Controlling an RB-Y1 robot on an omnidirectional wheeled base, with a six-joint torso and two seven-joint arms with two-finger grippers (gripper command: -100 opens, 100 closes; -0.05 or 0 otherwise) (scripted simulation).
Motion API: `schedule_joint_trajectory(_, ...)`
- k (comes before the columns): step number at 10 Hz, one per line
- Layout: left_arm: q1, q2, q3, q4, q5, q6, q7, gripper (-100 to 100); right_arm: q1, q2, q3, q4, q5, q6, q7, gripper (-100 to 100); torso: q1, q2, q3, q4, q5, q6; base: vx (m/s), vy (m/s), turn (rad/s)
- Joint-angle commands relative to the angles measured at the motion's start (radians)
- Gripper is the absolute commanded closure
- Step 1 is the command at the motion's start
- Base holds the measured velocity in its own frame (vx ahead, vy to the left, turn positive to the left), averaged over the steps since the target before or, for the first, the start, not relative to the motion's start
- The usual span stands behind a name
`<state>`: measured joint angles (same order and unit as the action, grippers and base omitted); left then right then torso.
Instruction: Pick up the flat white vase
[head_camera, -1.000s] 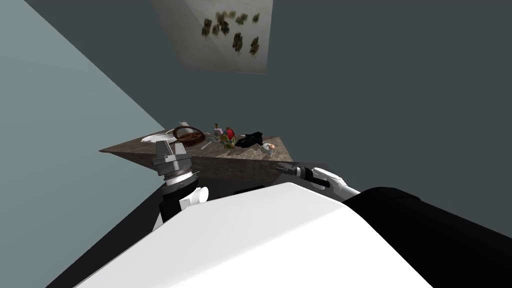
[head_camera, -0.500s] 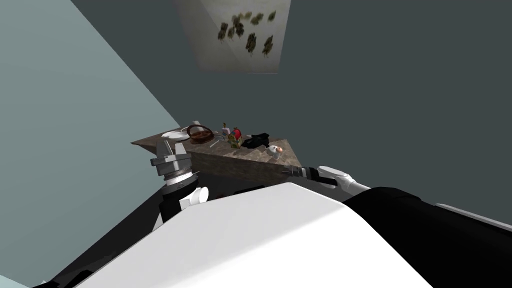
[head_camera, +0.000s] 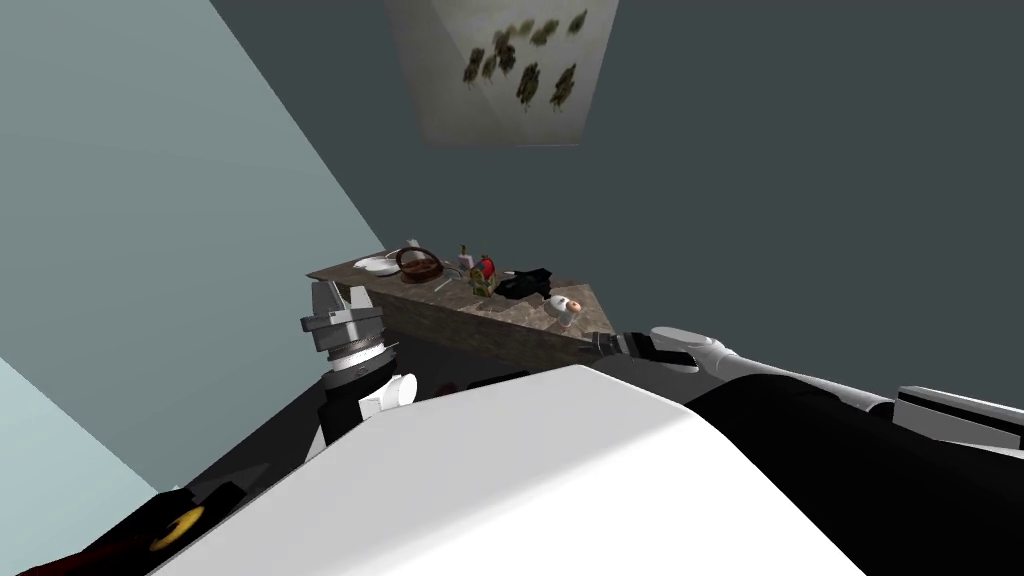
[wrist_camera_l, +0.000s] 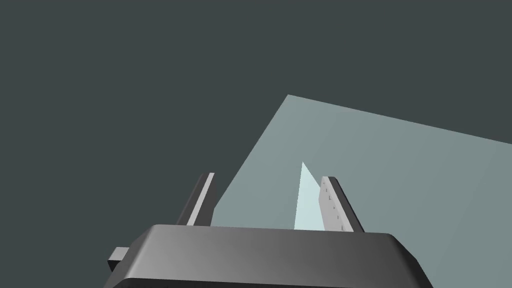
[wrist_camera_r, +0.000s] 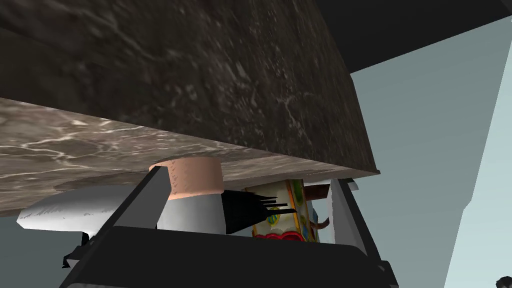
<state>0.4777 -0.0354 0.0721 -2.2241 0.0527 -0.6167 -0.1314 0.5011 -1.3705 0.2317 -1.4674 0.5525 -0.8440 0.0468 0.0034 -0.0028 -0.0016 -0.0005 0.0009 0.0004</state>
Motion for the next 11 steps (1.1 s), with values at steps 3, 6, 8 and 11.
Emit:
schedule_joint_trajectory(3, 0.0, 0.0, 0.0, 0.0, 0.0, 0.0, 0.0, 0, -0.023, -0.054, 0.037, 0.092, 0.029, -0.011, 0.002, -100, -0.001, 0.001, 0.001, 0.0, 0.0, -0.001, 0.024, 0.013, 0.137)
schedule_joint_trajectory(6, 0.0, 0.0, 0.0, 0.0, 0.0, 0.0, 0.0, 0, -0.018, -0.144, 0.077, 0.179, 0.062, -0.016, 0.008, -100, 0.0, 0.001, 0.001, 0.0, 0.0, 0.0, 0.031, 0.032, 0.249)
schedule_joint_trajectory(8, 0.0, 0.0, 0.0, 0.0, 0.0, 0.0, 0.0, 0, -0.015, -0.2, 0.098, 0.227, 0.076, -0.018, 0.01, -100, 0.0, 0.001, 0.001, 0.0, 0.0, 0.001, 0.026, 0.036, 0.175)
schedule_joint_trajectory(11, 0.0, 0.0, 0.0, 0.0, 0.0, 0.0, 0.0, 0, -0.011, -0.242, 0.12, 0.274, 0.09, -0.019, 0.011, -100, 0.0, 0.003, 0.002, 0.001, 0.0, 0.001, 0.017, 0.025, 0.124)
